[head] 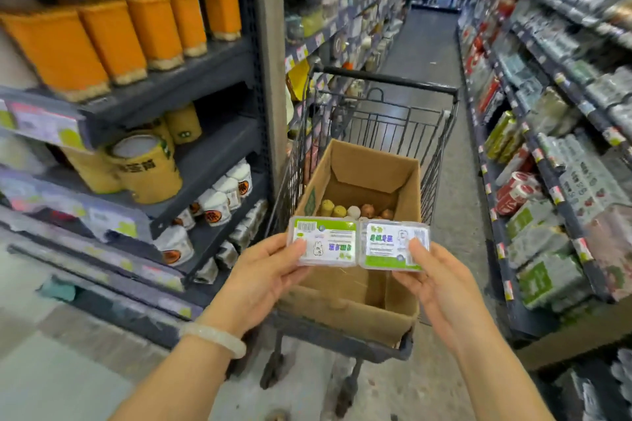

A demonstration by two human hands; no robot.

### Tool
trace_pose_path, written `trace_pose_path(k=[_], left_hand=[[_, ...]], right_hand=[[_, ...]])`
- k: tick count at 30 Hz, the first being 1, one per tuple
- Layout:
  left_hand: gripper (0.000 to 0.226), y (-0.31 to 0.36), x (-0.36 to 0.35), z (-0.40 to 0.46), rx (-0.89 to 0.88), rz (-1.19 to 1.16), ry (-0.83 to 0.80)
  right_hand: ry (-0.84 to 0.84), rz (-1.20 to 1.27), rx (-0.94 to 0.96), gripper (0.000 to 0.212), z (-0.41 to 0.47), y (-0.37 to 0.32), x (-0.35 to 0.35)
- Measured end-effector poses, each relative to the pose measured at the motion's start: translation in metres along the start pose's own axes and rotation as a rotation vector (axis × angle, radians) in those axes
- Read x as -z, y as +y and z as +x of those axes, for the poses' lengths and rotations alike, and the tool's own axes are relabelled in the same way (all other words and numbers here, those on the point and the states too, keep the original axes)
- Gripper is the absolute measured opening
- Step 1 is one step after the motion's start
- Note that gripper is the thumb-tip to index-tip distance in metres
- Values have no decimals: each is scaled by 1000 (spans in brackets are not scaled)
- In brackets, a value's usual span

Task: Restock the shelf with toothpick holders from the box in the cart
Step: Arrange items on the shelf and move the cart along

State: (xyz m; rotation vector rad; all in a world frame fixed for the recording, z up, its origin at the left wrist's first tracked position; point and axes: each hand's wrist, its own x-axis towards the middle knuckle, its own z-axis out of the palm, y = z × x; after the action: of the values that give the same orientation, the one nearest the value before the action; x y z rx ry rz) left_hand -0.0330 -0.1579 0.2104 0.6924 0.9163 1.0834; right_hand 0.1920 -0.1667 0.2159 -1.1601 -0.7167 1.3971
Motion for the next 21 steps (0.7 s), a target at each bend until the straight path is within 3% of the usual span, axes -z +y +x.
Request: trace_pose_path(k=[10,21], left_hand=[[36,70,59,-108,-212,-24,122],[28,180,209,-237,-431,-45,284]], right_hand=[[-243,-96,105,22,-72,-13,-107],[-466,-105,220,25,-143,28,-311]])
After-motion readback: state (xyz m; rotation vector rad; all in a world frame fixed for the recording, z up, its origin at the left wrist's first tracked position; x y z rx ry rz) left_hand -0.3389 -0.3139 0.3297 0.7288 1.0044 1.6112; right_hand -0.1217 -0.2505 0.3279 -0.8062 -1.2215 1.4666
